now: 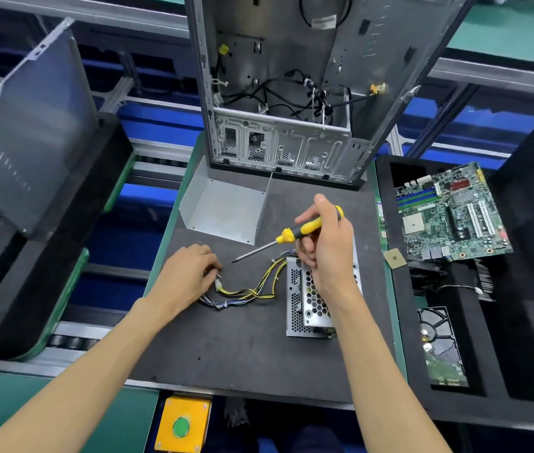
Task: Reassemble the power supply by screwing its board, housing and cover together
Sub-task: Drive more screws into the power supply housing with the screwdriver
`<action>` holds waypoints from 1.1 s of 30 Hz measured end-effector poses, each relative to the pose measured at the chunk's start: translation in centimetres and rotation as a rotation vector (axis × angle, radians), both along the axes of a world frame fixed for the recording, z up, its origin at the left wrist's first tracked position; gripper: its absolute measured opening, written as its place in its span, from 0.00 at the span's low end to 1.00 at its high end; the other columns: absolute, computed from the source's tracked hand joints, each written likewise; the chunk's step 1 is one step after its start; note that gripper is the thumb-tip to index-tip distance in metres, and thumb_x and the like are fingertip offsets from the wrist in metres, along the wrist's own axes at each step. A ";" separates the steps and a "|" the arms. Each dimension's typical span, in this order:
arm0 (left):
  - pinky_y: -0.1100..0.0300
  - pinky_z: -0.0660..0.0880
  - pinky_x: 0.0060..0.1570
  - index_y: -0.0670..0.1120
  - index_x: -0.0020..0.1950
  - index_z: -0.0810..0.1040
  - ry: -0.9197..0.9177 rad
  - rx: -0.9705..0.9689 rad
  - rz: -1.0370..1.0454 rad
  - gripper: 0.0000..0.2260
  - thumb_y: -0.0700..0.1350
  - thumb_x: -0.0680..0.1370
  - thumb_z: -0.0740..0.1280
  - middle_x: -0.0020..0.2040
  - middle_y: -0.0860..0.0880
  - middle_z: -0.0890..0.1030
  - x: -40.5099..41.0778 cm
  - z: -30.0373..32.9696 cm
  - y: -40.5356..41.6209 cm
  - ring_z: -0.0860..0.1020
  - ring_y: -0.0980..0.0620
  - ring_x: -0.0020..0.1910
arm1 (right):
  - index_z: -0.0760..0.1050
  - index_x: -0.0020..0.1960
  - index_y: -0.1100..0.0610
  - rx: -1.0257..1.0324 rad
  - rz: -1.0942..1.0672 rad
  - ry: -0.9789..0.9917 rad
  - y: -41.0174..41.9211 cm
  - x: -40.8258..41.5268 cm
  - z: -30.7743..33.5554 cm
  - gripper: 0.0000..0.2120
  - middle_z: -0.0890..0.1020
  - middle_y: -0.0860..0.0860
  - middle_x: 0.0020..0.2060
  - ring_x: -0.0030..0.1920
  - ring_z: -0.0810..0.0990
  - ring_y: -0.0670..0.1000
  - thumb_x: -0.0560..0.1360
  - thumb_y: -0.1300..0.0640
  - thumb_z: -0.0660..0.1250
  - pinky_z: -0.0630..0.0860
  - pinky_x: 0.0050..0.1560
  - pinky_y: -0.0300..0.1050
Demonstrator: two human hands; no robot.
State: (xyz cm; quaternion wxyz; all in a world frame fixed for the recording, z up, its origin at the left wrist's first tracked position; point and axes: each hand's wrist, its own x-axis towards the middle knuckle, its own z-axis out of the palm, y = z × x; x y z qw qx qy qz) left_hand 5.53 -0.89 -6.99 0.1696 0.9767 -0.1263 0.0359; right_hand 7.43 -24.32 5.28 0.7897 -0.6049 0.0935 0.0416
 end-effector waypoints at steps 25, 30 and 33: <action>0.60 0.80 0.46 0.46 0.47 0.88 0.369 -1.517 0.061 0.07 0.40 0.71 0.74 0.40 0.46 0.85 -2.7 14.7 -10.8 0.83 0.49 0.41 | 0.76 0.29 0.52 0.312 -0.395 0.000 -5.9 -2.9 1.8 0.25 0.66 0.50 0.21 0.19 0.60 0.46 0.84 0.49 0.60 0.56 0.19 0.37; 0.59 0.80 0.44 0.44 0.46 0.88 0.414 -1.608 0.067 0.05 0.38 0.72 0.72 0.40 0.45 0.84 -2.6 14.8 -11.0 0.82 0.50 0.39 | 0.76 0.29 0.52 0.320 -0.421 -0.022 -6.3 -3.1 2.0 0.25 0.66 0.50 0.21 0.19 0.60 0.46 0.83 0.49 0.60 0.56 0.20 0.37; 0.59 0.81 0.45 0.44 0.46 0.88 0.390 -1.567 0.042 0.04 0.38 0.72 0.74 0.39 0.44 0.85 -2.5 14.9 -11.0 0.83 0.50 0.39 | 0.76 0.29 0.51 0.316 -0.426 -0.032 -6.4 -3.2 1.9 0.25 0.66 0.50 0.21 0.19 0.61 0.46 0.84 0.49 0.60 0.57 0.19 0.37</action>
